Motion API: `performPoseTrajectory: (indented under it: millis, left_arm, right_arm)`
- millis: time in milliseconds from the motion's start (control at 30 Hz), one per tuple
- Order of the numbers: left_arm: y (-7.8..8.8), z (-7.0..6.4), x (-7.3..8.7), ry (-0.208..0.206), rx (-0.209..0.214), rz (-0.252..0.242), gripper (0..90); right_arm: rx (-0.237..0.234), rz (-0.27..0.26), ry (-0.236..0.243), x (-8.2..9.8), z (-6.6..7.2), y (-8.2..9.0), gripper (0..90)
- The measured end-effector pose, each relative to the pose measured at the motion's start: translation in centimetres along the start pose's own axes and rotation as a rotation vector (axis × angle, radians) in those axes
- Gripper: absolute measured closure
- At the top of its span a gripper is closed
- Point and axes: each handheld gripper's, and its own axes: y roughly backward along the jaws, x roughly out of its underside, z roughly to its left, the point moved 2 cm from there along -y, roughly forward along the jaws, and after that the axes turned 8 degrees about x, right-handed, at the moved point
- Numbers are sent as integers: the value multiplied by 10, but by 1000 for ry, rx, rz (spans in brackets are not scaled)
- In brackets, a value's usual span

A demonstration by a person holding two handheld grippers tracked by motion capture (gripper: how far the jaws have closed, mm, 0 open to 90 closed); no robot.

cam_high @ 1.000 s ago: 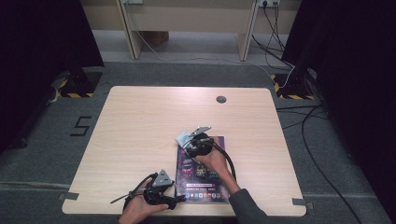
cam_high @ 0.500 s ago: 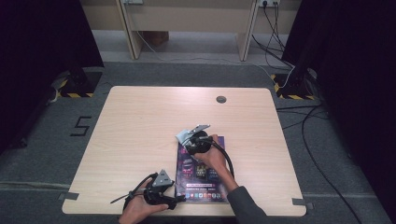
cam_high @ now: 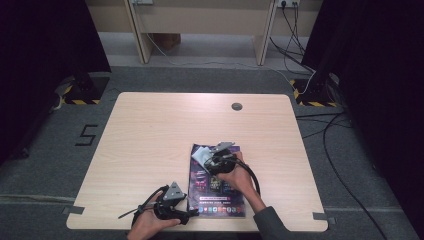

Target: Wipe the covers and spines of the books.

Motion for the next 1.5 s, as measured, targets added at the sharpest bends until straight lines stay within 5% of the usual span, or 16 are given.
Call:
performPoseTrajectory:
  millis: [133, 233, 400, 533, 700, 933, 1167, 1200, 1300, 1367, 1500]
  left_arm:
    - [0, 0, 0, 2, 2, 0, 297]
    - [0, 0, 0, 1, 3, 1, 297]
    - [0, 0, 0, 0, 2, 3, 297]
    - [0, 0, 0, 3, -2, -1, 296]
    - [0, 0, 0, 3, -1, -2, 295]
    - [0, 0, 1, 4, -2, -3, 295]
    - [0, -1, 1, 5, -3, -5, 295]
    - [0, -1, 1, 6, -4, -5, 295]
    - [0, -1, 1, 6, -3, -5, 295]
    - [0, -1, 1, 5, -3, -5, 295]
    - [0, -1, 1, 5, -3, -5, 295]
  right_arm:
    - [17, 11, -65, 5, -13, 2, 523]
    - [35, 23, -36, 2, -6, 3, 535]
    - [-36, 13, 11, -7, 20, -2, 528]
    - [-8, 14, 60, -17, 31, -8, 496]
    - [-8, -1, -42, -21, 18, -19, 480]
    - [49, -16, -62, -18, 0, -20, 479]
    - [120, -3, -103, 5, -36, -2, 479]
    - [149, 3, -137, 16, -52, 6, 480]
    - [169, 11, -170, 26, -67, 13, 482]
    - [162, 9, -194, 29, -71, 15, 495]
    - [183, 19, -157, 26, -65, 16, 548]
